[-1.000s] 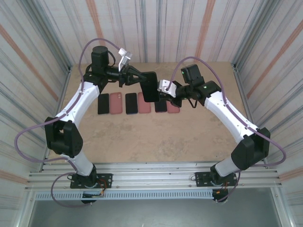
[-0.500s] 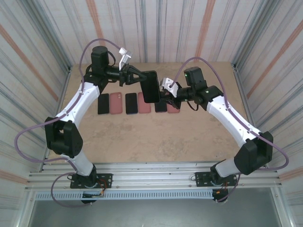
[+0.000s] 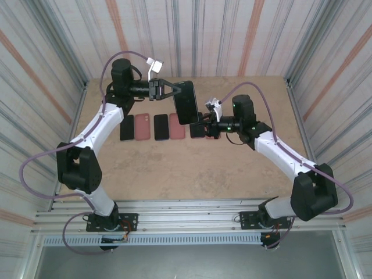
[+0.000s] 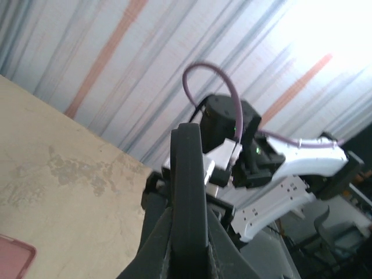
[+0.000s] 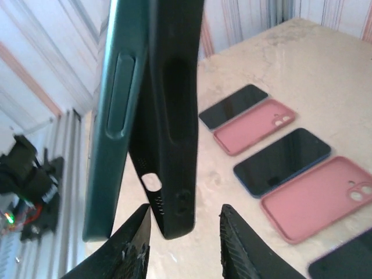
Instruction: Take the phone out of the phone case
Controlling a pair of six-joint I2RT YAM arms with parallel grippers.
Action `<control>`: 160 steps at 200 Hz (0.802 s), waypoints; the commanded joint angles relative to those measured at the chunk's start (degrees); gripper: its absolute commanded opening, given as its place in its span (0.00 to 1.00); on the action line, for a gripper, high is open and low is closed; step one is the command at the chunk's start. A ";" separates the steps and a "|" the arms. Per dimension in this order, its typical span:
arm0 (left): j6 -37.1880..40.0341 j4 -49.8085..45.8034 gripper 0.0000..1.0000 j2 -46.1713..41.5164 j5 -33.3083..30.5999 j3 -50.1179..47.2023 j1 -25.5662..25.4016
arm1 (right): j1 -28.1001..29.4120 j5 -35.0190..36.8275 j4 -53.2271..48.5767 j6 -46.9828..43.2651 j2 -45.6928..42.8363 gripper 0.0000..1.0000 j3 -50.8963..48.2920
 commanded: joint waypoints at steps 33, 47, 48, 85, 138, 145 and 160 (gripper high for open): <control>-19.07 14.08 0.00 2.80 -1.37 -1.32 -0.38 | -0.30 3.43 29.93 26.37 -2.28 0.37 -8.70; -20.49 14.66 0.00 3.24 -1.23 -1.11 -0.32 | -0.56 3.37 28.19 25.56 -3.02 0.37 -9.04; -20.59 14.64 0.00 3.26 -1.22 -1.06 -0.31 | -0.60 3.37 27.98 25.46 -3.12 0.37 -9.08; -24.67 14.05 0.00 4.50 -2.71 1.56 0.06 | -1.88 4.96 24.50 25.05 -6.76 0.40 -12.16; -34.87 20.60 0.00 4.48 -7.27 -0.98 0.07 | -5.07 5.30 29.31 33.85 -8.23 0.45 -14.31; -35.47 20.94 0.00 4.61 -7.37 -1.01 0.06 | -5.37 5.29 30.88 35.33 -8.12 0.45 -14.55; -36.45 21.27 0.00 4.59 -7.71 -1.19 0.06 | -5.78 5.14 33.62 37.81 -7.87 0.46 -14.58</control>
